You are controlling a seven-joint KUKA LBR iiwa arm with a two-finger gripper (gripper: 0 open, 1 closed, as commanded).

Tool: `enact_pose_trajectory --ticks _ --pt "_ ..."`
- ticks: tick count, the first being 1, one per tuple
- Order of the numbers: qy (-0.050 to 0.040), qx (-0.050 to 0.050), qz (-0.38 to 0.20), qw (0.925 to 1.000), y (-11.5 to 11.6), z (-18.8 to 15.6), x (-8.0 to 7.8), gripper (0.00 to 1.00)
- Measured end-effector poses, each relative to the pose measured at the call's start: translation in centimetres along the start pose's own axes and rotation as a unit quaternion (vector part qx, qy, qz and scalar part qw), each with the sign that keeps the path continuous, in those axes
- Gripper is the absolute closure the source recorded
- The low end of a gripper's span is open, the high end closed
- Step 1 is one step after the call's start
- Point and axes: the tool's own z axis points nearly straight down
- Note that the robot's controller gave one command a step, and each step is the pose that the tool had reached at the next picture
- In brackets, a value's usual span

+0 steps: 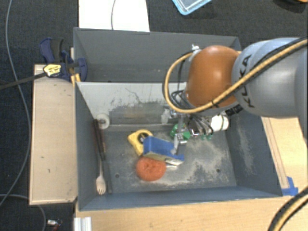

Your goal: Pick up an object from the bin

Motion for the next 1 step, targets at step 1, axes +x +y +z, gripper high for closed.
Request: enact_pose_trajectory --ticks 1 --pt "0.0093 0.000 0.016 0.9998 2.55 4.29 1.25 0.00"
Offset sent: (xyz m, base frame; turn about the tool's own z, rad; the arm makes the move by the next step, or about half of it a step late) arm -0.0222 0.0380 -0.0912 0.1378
